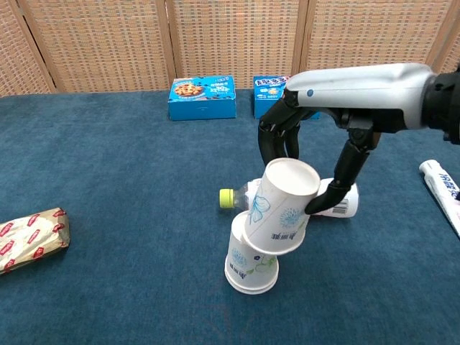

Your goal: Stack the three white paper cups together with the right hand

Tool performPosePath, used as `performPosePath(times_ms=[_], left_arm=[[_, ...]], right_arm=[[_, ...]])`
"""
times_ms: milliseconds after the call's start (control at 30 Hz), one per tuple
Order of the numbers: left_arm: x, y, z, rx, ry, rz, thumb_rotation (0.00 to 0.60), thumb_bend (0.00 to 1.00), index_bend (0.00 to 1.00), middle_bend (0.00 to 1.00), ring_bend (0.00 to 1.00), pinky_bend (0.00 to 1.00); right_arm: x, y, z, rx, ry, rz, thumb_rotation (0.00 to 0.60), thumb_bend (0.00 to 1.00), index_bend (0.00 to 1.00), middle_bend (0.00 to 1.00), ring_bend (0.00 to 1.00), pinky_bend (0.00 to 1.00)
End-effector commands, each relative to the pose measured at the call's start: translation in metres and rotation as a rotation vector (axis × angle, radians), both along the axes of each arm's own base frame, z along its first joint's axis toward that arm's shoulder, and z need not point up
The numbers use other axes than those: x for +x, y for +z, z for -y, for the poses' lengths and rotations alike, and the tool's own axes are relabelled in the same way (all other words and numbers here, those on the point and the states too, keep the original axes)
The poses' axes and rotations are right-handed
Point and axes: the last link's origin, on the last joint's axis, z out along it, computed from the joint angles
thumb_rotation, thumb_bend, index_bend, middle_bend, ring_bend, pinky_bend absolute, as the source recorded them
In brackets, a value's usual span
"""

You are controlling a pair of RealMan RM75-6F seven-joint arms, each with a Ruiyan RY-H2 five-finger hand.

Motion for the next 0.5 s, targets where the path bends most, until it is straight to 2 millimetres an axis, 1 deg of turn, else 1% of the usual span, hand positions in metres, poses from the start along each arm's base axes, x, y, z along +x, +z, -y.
performPosePath(times_ms=[33,333,500], left_arm=[[0.000,0.000,0.000,-0.002,0.000,-0.001,0.600,0.13,0.00,0.00,0.00,0.00],[0.000,0.002,0.000,0.002,-0.001,0.005,0.600,0.13,0.00,0.00,0.00,0.00],[-0.001,0.003,0.001,0.004,-0.001,0.010,0.600,0.13,0.00,0.00,0.00,0.00]], right_arm=[[0.003,-0.003,0.000,0.003,0.003,0.003,0.600,0.32,0.52,0.58,0.45,0.23],[0.011,-0.011,0.001,-0.004,0.026,0.000,0.600,0.33,0.52,0.58,0.45,0.23],[0.013,-0.013,0.003,-0.019,0.033,-0.012,0.600,0.32,0.52,0.58,0.45,0.23]])
